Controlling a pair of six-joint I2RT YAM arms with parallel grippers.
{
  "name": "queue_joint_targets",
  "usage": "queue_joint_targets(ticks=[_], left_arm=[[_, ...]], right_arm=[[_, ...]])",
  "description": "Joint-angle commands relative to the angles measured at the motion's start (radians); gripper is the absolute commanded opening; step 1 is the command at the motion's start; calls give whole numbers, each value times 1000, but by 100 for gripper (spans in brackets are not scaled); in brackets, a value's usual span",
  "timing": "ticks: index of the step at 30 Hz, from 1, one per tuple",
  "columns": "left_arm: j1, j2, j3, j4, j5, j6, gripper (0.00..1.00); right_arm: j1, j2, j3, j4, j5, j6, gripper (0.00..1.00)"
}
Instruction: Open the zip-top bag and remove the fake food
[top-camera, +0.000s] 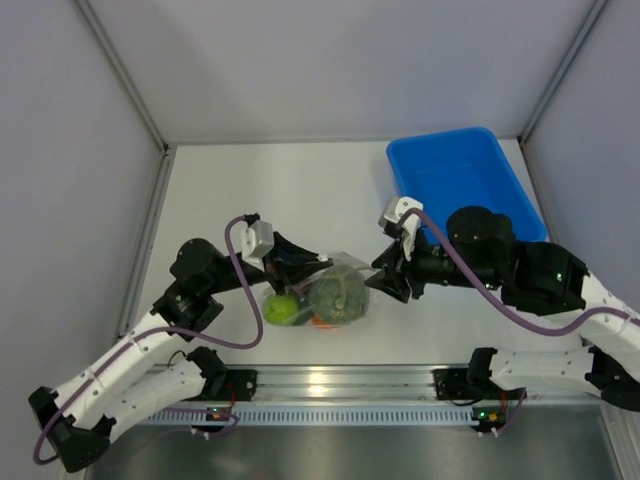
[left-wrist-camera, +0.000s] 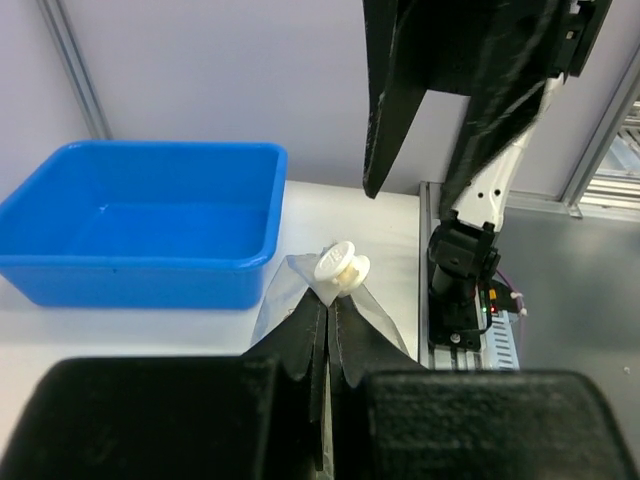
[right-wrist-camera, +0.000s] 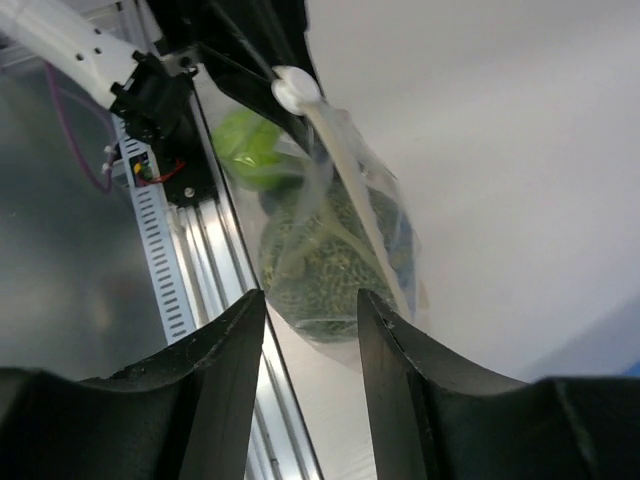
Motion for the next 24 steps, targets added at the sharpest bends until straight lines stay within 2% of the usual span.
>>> queue_joint_targets(ticks=[1,6,10,24], left_arm=[[-3,9,41,18,30,47,0],[-3,29,51,-9,60,50,0],[-3,61,68,-26,79,39,0],[-3,85,99,-26,120,12,0]], right_arm=[[-11,-35,-33,206,-216,-113,44],[-11,-46,-57,318,-274,-182,50],[-11,-26,-53,353,-309,-256,51],[-11,66,-79,396,-187,-387,46]])
